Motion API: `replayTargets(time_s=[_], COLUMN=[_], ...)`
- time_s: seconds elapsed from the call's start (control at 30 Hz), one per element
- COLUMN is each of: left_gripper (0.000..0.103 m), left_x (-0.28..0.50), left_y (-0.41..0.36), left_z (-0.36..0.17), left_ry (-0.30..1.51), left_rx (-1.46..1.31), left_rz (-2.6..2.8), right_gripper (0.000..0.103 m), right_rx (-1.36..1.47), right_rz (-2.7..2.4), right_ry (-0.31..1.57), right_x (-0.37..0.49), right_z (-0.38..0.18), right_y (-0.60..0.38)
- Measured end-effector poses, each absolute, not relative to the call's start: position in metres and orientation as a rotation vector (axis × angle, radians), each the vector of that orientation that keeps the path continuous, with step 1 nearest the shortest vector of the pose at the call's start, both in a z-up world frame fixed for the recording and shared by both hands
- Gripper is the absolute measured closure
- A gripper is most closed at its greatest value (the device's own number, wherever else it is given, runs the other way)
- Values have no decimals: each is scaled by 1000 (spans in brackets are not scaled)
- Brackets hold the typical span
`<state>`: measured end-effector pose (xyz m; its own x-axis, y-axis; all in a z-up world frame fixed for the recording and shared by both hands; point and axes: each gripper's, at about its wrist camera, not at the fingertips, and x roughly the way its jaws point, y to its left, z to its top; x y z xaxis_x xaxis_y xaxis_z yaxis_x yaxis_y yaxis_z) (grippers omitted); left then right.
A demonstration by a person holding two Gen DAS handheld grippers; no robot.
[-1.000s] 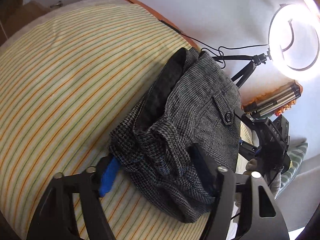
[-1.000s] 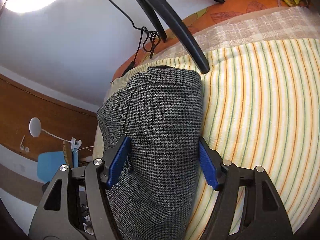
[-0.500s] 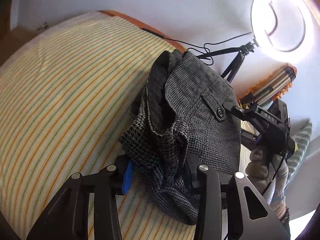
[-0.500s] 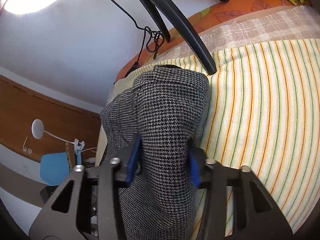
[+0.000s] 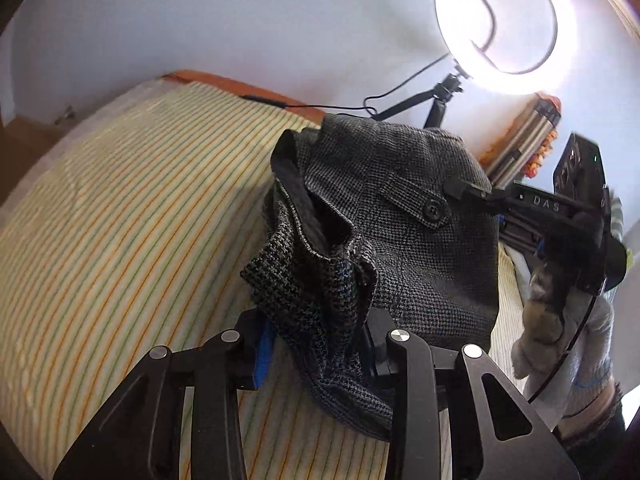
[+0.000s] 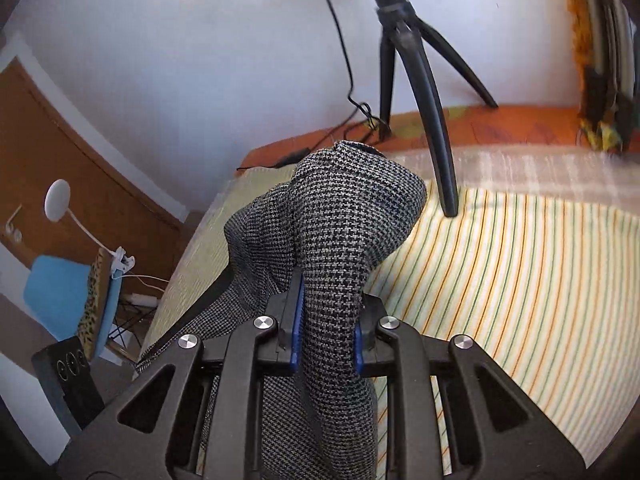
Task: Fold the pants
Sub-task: 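Lift the folded shorts with both tools and carry them toward the clothes stack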
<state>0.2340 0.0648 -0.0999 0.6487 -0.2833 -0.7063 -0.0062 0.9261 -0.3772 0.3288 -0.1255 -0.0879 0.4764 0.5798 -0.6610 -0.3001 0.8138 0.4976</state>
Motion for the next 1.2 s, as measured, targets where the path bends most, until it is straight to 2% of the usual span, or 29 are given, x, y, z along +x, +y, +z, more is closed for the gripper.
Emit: replayTargets(time_s=[0.6,1.2], left_gripper=[71,71], left_x=[217,222], left_y=[2,-155], left_z=[-65,-29], left_ry=[767,639], left_rx=[-284,-204], left_rz=[-328,-545], right_gripper=[84,85], right_rx=[242,147], right_rz=[465,290], right_ry=[815,720], right_x=[275,254], right_z=[-20,60], right_y=[-186,-331])
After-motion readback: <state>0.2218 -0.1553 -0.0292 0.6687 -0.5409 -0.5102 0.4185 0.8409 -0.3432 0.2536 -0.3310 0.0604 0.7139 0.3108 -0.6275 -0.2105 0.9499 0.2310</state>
